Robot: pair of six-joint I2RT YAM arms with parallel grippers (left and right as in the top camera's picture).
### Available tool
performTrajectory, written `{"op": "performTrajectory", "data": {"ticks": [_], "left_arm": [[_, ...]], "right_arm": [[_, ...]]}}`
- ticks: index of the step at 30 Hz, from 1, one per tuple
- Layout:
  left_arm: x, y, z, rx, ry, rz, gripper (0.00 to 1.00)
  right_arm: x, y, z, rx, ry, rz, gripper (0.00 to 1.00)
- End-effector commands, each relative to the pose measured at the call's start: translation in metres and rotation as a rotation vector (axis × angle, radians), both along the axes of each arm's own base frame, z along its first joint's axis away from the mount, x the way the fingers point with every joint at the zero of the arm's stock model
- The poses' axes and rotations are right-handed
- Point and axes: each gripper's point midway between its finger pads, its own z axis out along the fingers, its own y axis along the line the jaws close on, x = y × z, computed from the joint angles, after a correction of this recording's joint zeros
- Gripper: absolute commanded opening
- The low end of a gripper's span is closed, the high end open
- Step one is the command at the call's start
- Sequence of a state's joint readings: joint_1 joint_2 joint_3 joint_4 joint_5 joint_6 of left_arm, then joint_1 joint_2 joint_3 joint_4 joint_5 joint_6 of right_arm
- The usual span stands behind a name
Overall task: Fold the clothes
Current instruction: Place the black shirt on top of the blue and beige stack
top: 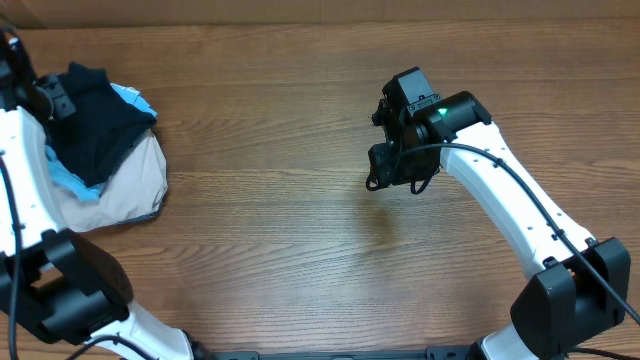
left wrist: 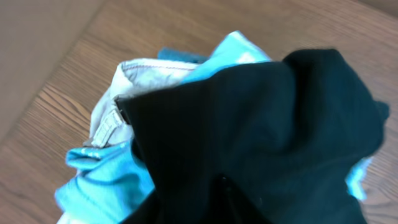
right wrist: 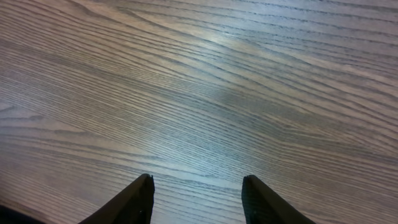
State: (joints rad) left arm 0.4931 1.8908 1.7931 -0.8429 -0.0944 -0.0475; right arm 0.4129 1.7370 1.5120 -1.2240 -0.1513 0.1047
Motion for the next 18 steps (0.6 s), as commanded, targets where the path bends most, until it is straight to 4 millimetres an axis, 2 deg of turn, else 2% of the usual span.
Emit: {"op": "performTrajectory", "data": {"ticks": [1, 2, 3, 6, 9, 12, 15, 18], "left_arm": [[0.001, 0.012, -0.003, -0.077, -0.052, 0.018, 0.43], [-0.002, 0.018, -0.003, -0.085, -0.058, 0.046, 0.63], [-0.006, 0.024, -0.003, -0.092, -0.064, 0.075, 0.75], [-0.019, 0.038, 0.0, -0.143, -0.095, 0.179, 0.91], [-0.024, 0.04, 0.013, -0.183, -0.136, 0.192, 0.98], [-0.024, 0.035, 0.041, -0.185, -0.196, 0.166, 1.0], [-0.02, 0.017, 0.073, -0.212, -0.281, 0.094, 1.0], [-0.016, -0.014, 0.1, -0.236, -0.34, 0.008, 1.0]], "right_arm": [[0.002, -0.002, 0.003, -0.001, -0.009, -0.006, 0.49], [0.002, -0.002, 0.003, -0.001, -0.009, -0.006, 0.5], [0.002, -0.002, 0.003, -0.001, -0.009, -0.006, 0.49], [0.003, -0.002, 0.003, -0.002, -0.01, -0.006, 0.49], [0.005, -0.002, 0.003, -0.002, -0.019, -0.007, 0.49], [0.011, -0.002, 0.004, -0.01, -0.045, -0.011, 0.49], [0.017, 0.0, 0.006, 0.003, -0.075, -0.012, 0.49], [0.029, 0.005, 0.013, 0.029, -0.134, -0.013, 0.49]]}}
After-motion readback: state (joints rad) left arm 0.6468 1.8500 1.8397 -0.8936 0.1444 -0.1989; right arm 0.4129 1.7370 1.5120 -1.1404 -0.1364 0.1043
